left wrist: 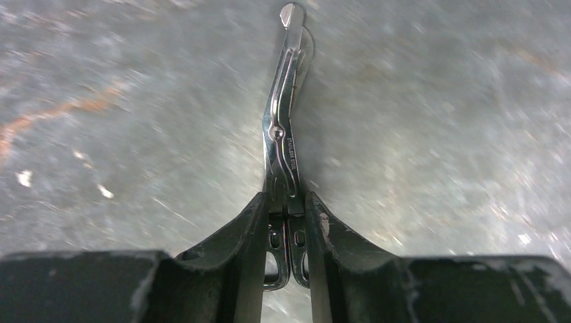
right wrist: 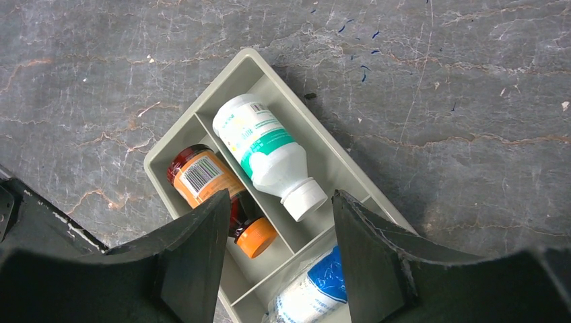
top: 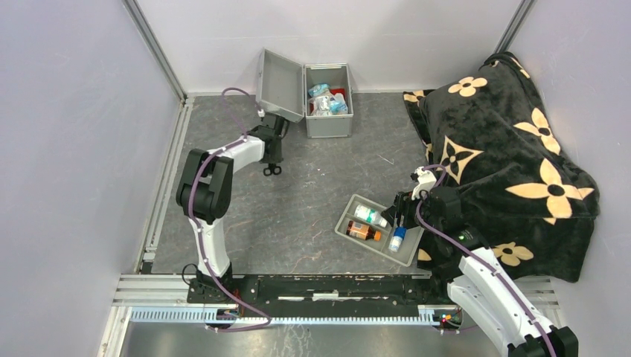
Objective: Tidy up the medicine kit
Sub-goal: Move the scissors to the center of the board, then move the medicine box to the center of the board.
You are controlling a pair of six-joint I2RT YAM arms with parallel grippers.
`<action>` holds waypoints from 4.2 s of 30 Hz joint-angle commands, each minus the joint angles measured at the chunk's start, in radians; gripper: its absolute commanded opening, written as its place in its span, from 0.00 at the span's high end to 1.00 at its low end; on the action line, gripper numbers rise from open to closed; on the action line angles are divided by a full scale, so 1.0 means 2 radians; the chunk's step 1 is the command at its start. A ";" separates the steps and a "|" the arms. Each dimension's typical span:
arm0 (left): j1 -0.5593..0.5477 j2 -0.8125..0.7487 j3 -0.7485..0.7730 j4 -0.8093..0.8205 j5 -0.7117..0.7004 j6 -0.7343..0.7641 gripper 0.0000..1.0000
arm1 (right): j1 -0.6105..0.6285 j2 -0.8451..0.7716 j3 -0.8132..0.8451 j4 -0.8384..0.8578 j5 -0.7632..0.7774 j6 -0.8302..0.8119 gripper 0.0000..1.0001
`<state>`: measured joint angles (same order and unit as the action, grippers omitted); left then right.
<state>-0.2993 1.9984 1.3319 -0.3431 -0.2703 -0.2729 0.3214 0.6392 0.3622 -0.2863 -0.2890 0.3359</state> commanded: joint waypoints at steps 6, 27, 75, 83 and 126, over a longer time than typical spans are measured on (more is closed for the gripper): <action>-0.084 -0.050 -0.080 -0.059 0.029 -0.066 0.67 | 0.002 -0.002 0.002 0.017 -0.005 0.005 0.37; -0.275 -0.171 -0.231 -0.064 -0.011 -0.168 0.68 | 0.002 -0.008 0.011 0.013 0.002 -0.008 0.35; -0.289 -0.660 -0.259 -0.158 -0.181 -0.084 0.30 | -0.018 0.797 0.806 0.044 0.093 0.026 0.47; -0.289 -0.683 -0.269 -0.151 -0.182 -0.086 0.29 | -0.022 0.831 0.838 0.024 0.025 0.017 0.53; -0.290 -0.653 -0.262 -0.165 -0.146 -0.137 0.30 | 0.107 0.596 0.453 0.137 0.029 0.069 0.54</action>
<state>-0.8768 0.6590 0.7937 -0.6716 -0.6140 -0.4744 0.4770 1.8973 1.3613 -0.1074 -0.2050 0.3847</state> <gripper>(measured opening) 0.709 0.455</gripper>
